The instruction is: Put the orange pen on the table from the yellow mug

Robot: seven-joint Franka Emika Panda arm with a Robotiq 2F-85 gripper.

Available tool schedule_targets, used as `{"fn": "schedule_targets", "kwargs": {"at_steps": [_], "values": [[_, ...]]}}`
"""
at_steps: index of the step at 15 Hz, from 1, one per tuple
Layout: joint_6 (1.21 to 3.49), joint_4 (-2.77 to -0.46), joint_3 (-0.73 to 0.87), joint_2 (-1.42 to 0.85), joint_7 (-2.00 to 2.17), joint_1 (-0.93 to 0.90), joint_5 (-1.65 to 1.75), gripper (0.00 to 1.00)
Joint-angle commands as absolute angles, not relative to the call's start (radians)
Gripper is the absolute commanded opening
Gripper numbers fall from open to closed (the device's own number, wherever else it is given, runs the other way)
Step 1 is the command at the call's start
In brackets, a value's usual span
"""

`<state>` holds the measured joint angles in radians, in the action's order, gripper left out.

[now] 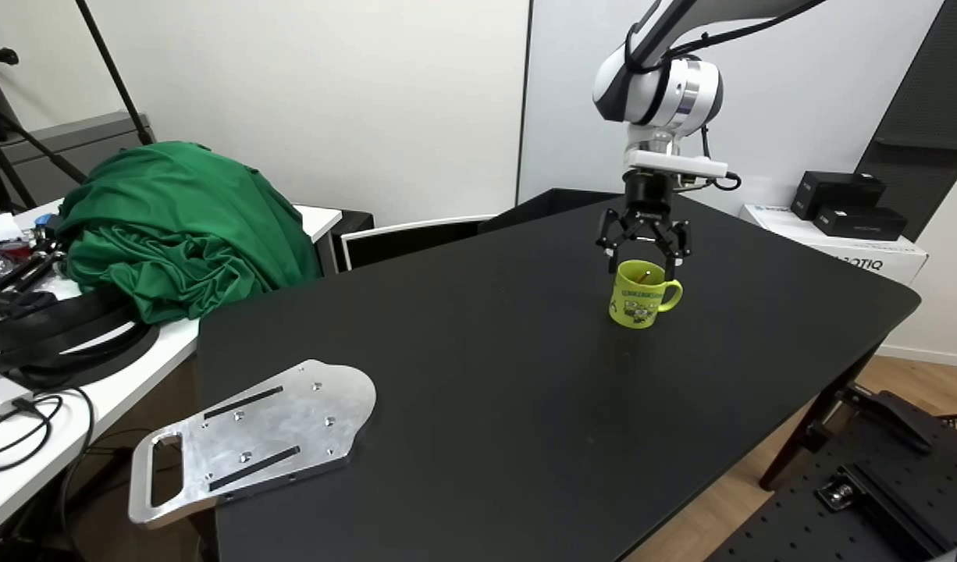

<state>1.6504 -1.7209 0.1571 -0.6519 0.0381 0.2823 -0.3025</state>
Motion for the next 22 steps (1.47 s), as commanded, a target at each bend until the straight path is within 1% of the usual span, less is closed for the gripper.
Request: {"fn": "schedule_targets", "kwargs": {"at_steps": [1,4,5,6,7,9,11,13,14,16,17,18,19,20,22], "values": [[1.603,-1.665,0.159,-0.688,0.080,0.302,-0.333,1.00],[1.598,-1.658,0.162,-0.701,0.081,0.311,-0.345,1.00],[1.597,-1.655,0.163,-0.705,0.081,0.313,-0.349,0.82],[1.596,-1.652,0.164,-0.708,0.079,0.314,-0.350,0.76],[1.600,-1.652,0.166,-0.708,0.080,0.312,-0.346,0.67],[1.609,-1.651,0.169,-0.705,0.081,0.310,-0.343,0.51],[1.610,-1.649,0.168,-0.702,0.079,0.309,-0.341,0.39],[1.610,-1.646,0.167,-0.699,0.077,0.308,-0.340,0.25],[1.610,-1.645,0.167,-0.698,0.076,0.308,-0.340,0.17],[1.609,-1.641,0.167,-0.695,0.075,0.309,-0.340,0.05],[1.604,-1.638,0.166,-0.694,0.073,0.311,-0.342,0.00],[1.592,-1.633,0.163,-0.693,0.070,0.314,-0.346,0.00],[1.574,-1.629,0.161,-0.690,0.066,0.317,-0.349,0.00],[1.564,-1.625,0.160,-0.685,0.065,0.318,-0.352,0.02],[1.540,-1.615,0.158,-0.672,0.063,0.317,-0.357,0.02]]}}
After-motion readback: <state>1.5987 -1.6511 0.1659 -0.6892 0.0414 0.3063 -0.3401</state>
